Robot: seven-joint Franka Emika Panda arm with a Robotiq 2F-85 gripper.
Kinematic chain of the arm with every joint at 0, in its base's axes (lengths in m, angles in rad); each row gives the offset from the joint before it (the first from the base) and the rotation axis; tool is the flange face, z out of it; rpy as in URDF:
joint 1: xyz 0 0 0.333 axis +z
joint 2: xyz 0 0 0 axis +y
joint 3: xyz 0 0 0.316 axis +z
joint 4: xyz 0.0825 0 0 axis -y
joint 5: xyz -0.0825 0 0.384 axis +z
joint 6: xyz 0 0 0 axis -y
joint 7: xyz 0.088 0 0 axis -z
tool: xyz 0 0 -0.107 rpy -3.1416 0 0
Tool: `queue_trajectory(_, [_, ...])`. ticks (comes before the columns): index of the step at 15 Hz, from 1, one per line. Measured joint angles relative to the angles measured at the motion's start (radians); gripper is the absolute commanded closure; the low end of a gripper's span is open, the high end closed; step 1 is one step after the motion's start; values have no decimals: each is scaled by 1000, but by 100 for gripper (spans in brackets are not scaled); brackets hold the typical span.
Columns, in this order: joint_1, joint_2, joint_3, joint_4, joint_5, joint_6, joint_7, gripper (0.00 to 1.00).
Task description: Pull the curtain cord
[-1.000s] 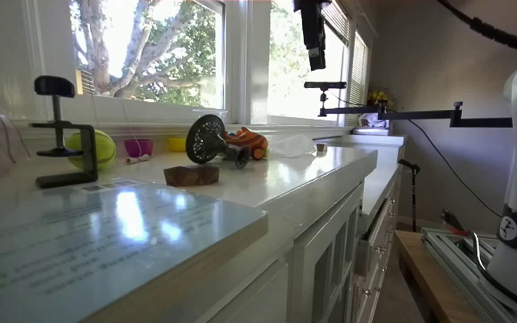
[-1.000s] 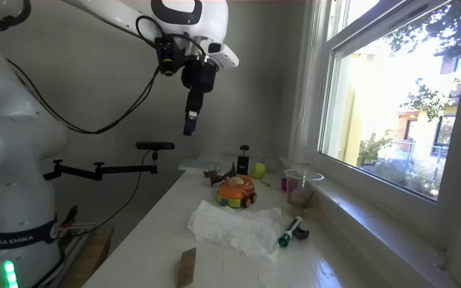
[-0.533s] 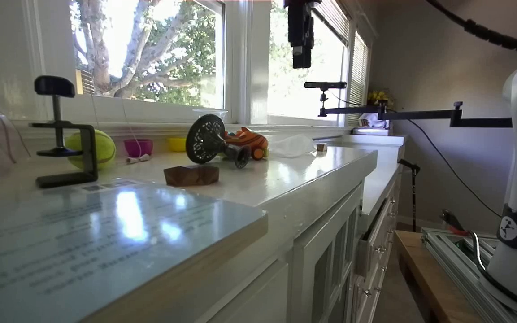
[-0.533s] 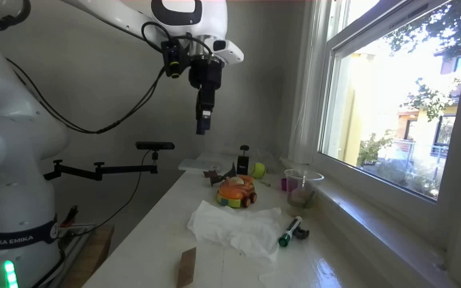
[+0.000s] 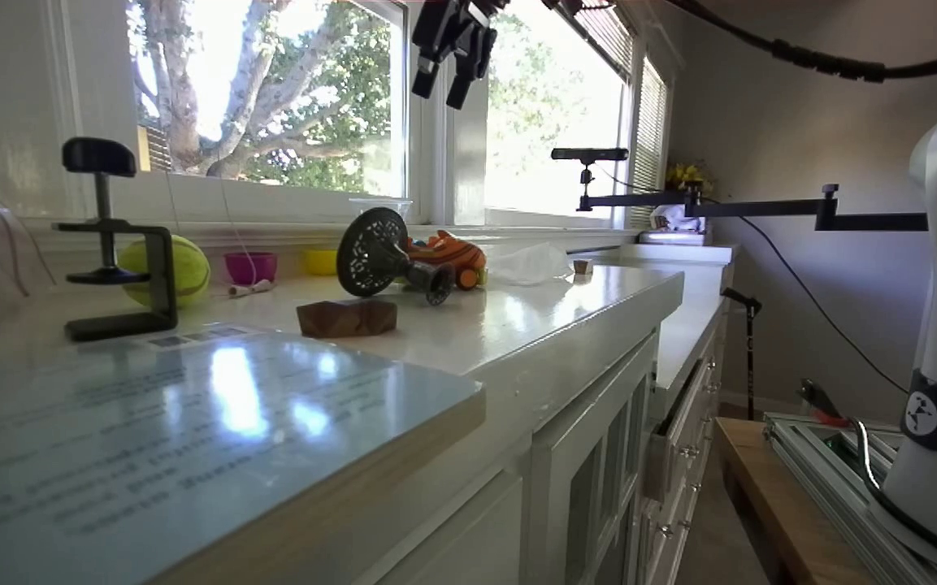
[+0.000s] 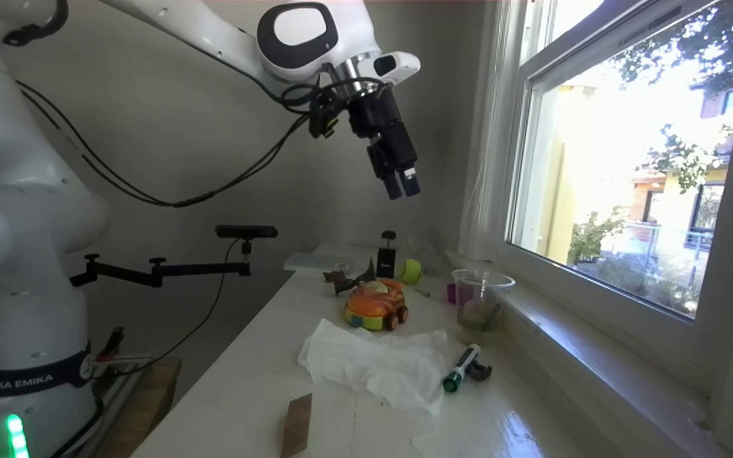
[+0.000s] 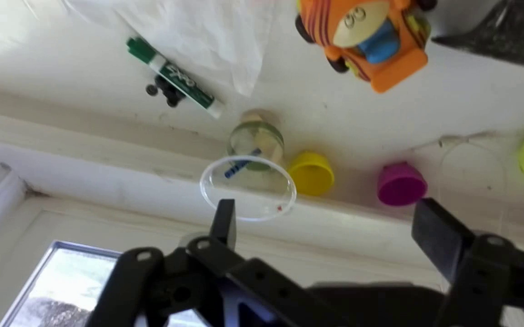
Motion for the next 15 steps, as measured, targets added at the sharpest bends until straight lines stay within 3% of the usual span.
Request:
queue_trajectory(4, [56, 67, -26, 3, 148, 246, -38, 0])
queue_trajectory(7, [142, 111, -65, 18, 316, 376, -150, 0])
queue_trajectory(11, [302, 154, -167, 68, 594, 420, -412, 0])
queue_trajectory(15, [378, 192, -257, 116, 732, 413, -633, 0])
